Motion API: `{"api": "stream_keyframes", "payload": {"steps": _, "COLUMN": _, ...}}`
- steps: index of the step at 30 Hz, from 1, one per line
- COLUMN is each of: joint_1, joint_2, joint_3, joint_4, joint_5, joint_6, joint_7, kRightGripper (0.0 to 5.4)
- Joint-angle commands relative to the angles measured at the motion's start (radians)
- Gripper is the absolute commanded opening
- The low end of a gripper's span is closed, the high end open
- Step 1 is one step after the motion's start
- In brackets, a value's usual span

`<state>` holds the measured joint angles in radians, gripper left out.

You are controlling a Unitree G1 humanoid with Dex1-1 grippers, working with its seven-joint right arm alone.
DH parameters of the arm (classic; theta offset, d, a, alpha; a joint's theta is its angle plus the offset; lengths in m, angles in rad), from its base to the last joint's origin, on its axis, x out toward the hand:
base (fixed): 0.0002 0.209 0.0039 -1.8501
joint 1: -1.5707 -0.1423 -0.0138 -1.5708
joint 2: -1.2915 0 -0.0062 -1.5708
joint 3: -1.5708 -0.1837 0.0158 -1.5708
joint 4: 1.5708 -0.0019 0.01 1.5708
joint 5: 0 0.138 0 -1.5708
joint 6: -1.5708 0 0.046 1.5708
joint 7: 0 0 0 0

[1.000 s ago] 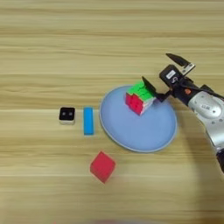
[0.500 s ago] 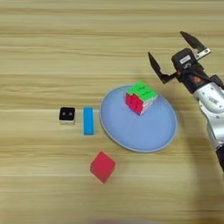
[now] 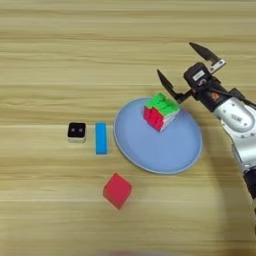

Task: Move the objects on the table

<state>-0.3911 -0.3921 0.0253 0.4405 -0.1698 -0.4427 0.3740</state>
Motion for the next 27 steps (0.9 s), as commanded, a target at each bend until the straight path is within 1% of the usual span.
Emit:
{"api": "stream_keyframes", "payload": {"steps": 1, "joint_1": -0.067, "joint_2": -0.035, "joint_3": 0.007, "joint_4": -0.025, "joint_5": -0.015, "joint_6": 0.016, "joint_7": 0.001, "kRightGripper": 5.38}}
{"api": "stream_keyframes", "payload": {"steps": 6, "joint_1": -0.069, "joint_2": -0.038, "joint_3": 0.021, "joint_4": -0.008, "joint_5": -0.033, "joint_6": 0.035, "joint_7": 0.012, "kRightGripper": 5.38}}
{"api": "stream_keyframes", "payload": {"steps": 18, "joint_1": -0.089, "joint_2": -0.041, "joint_3": 0.034, "joint_4": 0.054, "joint_5": -0.085, "joint_6": 0.111, "joint_7": 0.000, "kRightGripper": 5.38}}
{"api": "stream_keyframes", "payload": {"steps": 27, "joint_1": -0.085, "joint_2": -0.048, "joint_3": 0.065, "joint_4": 0.060, "joint_5": -0.096, "joint_6": 0.145, "joint_7": 0.018, "kRightGripper": 5.38}}
